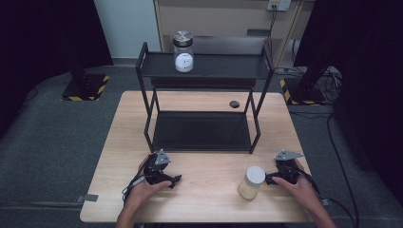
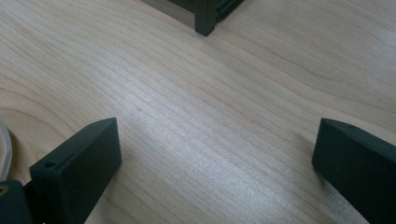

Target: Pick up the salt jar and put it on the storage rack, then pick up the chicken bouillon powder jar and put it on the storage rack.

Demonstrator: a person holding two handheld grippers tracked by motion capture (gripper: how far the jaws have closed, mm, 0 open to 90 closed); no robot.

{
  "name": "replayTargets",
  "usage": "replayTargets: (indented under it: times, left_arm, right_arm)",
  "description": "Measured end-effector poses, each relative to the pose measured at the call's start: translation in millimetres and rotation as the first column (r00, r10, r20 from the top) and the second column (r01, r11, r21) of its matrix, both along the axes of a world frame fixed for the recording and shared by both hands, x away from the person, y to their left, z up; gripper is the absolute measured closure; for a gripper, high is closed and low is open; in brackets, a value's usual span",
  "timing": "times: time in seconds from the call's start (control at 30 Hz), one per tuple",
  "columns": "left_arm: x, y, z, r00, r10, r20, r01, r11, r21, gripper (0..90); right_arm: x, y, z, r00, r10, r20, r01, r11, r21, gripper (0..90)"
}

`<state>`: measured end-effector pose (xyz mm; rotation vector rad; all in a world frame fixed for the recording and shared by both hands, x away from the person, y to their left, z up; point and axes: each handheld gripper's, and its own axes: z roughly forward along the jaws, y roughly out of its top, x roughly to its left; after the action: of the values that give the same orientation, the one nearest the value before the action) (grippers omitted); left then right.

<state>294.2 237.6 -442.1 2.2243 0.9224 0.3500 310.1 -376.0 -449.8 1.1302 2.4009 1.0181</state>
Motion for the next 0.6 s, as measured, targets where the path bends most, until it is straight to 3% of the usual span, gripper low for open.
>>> replayTargets:
  times: [0.6]
  left_arm:
    - [1.2, 0.0, -0.1, 1.0, -0.003, 0.0, 0.003, 1.0, 0.0, 0.0]
  right_arm:
    - [1.4, -0.7, 2.5, 0.9999, -0.001, -0.017, 0.001, 1.0, 0.003, 2.6]
